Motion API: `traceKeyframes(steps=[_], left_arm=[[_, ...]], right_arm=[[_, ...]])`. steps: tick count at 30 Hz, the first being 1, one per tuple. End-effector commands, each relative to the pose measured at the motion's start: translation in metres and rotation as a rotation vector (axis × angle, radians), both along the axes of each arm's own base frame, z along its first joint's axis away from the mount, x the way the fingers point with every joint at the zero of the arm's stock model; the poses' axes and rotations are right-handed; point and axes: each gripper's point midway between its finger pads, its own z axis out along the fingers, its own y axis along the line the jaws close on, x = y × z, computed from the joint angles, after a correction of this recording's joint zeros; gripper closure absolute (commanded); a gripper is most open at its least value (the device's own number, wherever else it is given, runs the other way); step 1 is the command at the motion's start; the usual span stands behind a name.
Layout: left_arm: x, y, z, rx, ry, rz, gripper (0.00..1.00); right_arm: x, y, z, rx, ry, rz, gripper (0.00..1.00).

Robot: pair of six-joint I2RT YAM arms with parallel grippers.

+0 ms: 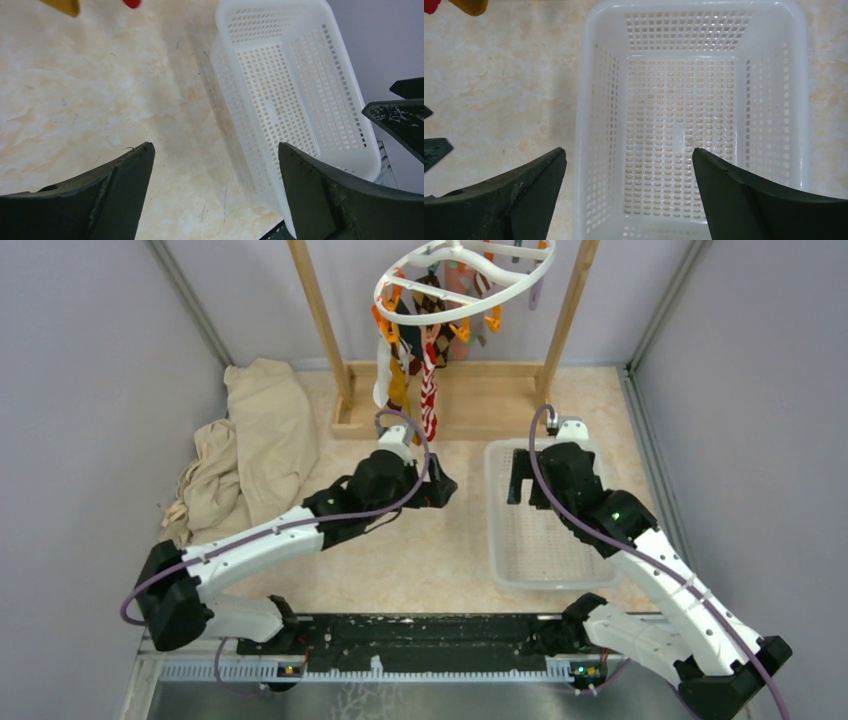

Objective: Remove the socks clipped to the hanger
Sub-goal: Move the bin to the center of the board.

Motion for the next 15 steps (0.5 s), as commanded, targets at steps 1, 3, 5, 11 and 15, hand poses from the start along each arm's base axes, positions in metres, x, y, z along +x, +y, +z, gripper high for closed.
traceKeyframes(steps=[1, 3, 5, 11, 15], left_arm=[[0.008, 0.037, 0.015, -0.039, -0.155, 0.088, 0.01], [0.011, 0.048, 0.034, -0.065, -0.303, 0.088, 0.01], [0.016, 0.056, 0.046, -0.074, -0.413, 0.111, 0.01], [0.040, 0.066, 0.058, 0.043, -0.605, 0.185, 0.01], [0.049, 0.051, 0.067, 0.057, -0.698, 0.153, 0.05]], right_arm=[[0.001, 0.001, 0.028, 0.059, -0.078, 0.002, 0.01], [0.001, 0.003, 0.027, 0.072, -0.080, 0.007, 0.02], [0.002, 0.007, 0.027, 0.088, -0.081, 0.020, 0.02], [0.004, 0.019, 0.025, 0.126, -0.072, 0.054, 0.02], [0.004, 0.025, 0.024, 0.145, -0.070, 0.071, 0.05]])
